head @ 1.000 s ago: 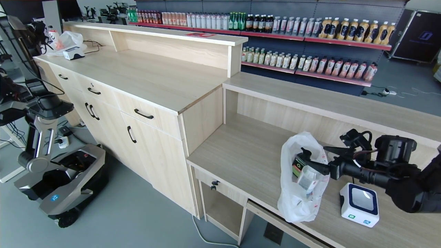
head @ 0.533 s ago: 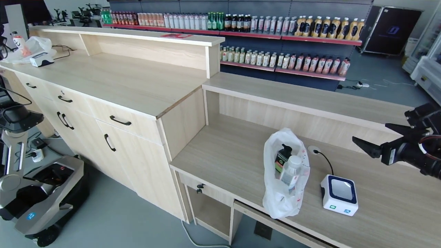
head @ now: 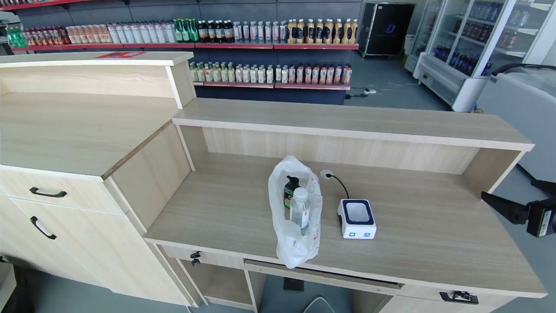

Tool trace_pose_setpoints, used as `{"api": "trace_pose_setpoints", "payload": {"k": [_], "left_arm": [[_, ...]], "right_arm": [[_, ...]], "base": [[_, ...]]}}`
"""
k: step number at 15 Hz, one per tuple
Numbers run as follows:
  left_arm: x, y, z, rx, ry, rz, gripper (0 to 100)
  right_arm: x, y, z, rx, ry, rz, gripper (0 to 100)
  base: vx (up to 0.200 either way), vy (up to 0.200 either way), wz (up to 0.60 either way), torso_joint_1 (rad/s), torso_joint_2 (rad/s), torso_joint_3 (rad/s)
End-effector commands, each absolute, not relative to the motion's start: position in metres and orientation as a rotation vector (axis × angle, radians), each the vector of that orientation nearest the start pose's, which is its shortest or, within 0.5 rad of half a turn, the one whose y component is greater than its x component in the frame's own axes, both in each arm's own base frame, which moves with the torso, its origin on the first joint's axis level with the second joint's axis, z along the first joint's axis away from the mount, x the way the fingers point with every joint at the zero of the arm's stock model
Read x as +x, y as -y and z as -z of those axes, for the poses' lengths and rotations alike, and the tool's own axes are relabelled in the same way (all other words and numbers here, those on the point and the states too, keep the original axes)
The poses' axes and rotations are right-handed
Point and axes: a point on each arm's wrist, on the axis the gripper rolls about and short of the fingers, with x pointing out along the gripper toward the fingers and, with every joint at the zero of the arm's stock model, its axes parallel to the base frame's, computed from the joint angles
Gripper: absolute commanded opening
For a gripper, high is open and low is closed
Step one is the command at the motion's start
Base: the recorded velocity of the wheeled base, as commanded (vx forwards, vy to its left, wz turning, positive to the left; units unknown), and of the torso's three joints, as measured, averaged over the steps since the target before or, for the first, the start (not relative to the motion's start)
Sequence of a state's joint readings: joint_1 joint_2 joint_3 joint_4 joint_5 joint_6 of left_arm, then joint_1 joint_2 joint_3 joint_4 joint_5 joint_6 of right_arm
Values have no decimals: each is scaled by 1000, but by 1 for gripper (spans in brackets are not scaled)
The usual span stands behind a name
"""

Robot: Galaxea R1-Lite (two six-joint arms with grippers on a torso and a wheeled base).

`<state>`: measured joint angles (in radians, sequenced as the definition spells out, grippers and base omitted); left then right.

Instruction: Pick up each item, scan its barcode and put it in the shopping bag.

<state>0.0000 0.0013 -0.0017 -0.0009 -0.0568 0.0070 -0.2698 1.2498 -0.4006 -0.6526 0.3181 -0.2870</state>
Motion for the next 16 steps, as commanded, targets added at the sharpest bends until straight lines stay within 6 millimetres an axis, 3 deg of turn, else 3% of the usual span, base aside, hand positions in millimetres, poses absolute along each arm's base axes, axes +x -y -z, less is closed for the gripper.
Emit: {"api": "trace_pose_setpoints", "payload": {"k": [1,4,7,10,16], "left_arm": [[-23,1,-76,8,2,57,100],[-23,1,-76,8,2,57,100],[-23,1,-76,8,2,57,100],[-23,1,-76,8,2,57,100],[-23,1,-76,6,2,57,100]], "right_arm": [[141,32,-181,-235,-148,-47,100],[110,23,-167,-186,-126,-42,100],[63,5,-129,-73,-117,-110,100],[29,-3,-114,-49,-114,-187,100],[-18,-4,-83,-62,-1,-164,100]], "base": [[0,0,-600,-2,7,-2],[0,0,-600,1,2,4],[0,0,0,0,0,0],[0,0,0,0,0,0],[0,0,0,0,0,0]]}}
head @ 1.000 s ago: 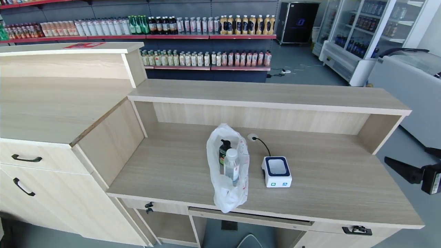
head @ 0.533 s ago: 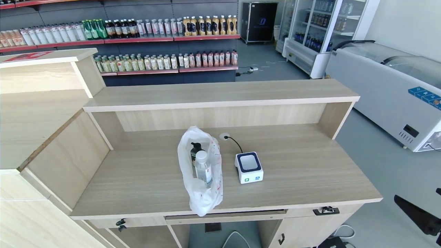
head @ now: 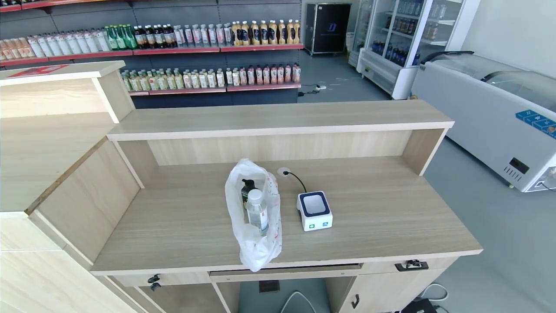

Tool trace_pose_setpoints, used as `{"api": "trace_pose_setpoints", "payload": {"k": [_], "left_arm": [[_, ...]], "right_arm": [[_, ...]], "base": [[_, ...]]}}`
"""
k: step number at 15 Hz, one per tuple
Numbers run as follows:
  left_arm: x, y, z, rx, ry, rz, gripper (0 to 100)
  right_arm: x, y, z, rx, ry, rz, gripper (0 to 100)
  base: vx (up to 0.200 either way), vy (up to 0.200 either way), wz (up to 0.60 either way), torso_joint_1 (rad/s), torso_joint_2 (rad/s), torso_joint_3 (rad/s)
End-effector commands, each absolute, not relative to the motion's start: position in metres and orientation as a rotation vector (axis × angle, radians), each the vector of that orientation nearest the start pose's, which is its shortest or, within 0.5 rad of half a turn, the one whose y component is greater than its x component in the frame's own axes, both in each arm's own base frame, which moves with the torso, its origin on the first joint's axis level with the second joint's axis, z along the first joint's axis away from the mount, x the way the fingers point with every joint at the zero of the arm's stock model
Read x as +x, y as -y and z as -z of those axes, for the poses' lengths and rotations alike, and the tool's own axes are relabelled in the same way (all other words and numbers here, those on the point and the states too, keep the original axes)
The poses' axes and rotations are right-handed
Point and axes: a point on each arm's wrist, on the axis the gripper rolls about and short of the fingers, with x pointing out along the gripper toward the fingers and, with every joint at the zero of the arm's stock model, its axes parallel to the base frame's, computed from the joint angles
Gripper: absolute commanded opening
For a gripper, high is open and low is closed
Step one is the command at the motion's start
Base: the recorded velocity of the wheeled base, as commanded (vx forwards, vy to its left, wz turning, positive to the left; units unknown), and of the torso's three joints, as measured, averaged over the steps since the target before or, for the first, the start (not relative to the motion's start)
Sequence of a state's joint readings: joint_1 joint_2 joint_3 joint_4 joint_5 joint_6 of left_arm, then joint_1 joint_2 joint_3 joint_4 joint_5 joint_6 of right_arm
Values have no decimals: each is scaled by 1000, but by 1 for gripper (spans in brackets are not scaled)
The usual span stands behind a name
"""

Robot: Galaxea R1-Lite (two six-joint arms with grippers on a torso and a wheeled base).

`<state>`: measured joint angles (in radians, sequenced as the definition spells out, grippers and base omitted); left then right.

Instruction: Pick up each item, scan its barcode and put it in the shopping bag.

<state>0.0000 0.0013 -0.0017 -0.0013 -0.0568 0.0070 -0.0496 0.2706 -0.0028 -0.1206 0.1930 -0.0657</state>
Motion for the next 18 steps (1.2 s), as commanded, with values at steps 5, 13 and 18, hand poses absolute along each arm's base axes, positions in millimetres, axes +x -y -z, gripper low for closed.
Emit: {"api": "trace_pose_setpoints", "payload": {"k": [5,13,18], "left_arm": [[-23,1,-76,8,2,57,100],[-23,1,-76,8,2,57,100],[-23,1,-76,8,2,57,100]], "right_arm": [[-23,-4,-83,-51,79,-179,100],[-23,-4,-83,-12,75,-179,100],[-23,-4,-83,-10,75,-179,100]], "base": [[0,0,0,0,0,0],[0,0,0,0,0,0],[0,0,0,0,0,0]]}}
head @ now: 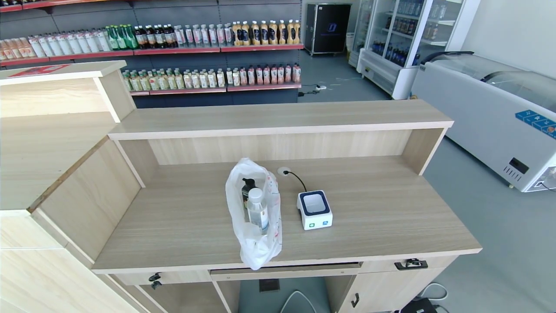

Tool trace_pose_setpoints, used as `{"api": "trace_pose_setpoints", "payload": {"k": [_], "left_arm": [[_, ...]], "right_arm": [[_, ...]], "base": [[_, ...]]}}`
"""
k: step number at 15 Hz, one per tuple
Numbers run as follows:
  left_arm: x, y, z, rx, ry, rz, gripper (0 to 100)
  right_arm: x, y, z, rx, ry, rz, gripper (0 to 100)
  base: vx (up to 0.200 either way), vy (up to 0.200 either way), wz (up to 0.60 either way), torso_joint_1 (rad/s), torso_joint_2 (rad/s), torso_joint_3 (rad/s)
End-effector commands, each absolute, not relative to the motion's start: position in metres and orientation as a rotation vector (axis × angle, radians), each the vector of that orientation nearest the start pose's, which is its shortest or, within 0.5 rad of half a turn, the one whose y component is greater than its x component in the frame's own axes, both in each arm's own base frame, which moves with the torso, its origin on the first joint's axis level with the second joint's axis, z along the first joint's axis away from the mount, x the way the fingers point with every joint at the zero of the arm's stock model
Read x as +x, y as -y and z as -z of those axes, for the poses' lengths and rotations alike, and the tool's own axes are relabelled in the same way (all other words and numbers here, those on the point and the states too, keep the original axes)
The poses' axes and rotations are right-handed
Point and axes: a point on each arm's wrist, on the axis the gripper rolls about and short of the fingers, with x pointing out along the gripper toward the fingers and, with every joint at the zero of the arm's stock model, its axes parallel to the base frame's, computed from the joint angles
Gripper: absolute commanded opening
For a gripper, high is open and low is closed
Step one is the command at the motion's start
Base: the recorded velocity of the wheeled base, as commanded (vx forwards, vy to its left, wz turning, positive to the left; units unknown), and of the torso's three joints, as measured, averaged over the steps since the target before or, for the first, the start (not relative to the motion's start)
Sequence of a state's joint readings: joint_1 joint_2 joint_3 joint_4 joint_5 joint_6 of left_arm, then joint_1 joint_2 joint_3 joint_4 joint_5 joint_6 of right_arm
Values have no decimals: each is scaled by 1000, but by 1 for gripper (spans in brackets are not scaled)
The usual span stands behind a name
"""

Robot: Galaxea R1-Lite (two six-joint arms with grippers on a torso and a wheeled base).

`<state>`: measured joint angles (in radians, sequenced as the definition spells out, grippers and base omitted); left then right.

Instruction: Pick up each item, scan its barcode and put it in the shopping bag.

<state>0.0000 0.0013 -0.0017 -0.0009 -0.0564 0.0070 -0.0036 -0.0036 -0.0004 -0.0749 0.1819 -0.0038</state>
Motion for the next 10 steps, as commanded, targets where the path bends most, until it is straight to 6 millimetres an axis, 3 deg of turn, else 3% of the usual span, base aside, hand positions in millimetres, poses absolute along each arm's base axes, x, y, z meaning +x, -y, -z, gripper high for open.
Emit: {"api": "trace_pose_setpoints", "payload": {"k": [1,10], "left_arm": [[-23,1,-76,8,2,57,100],[-23,1,-76,8,2,57,100]], "right_arm": [[-23,-4,-83,-10,75,-179,100],[-23,-4,-83,-13,75,-181,100]], "base": [[0,0,0,0,0,0],[0,0,0,0,0,0]]}}
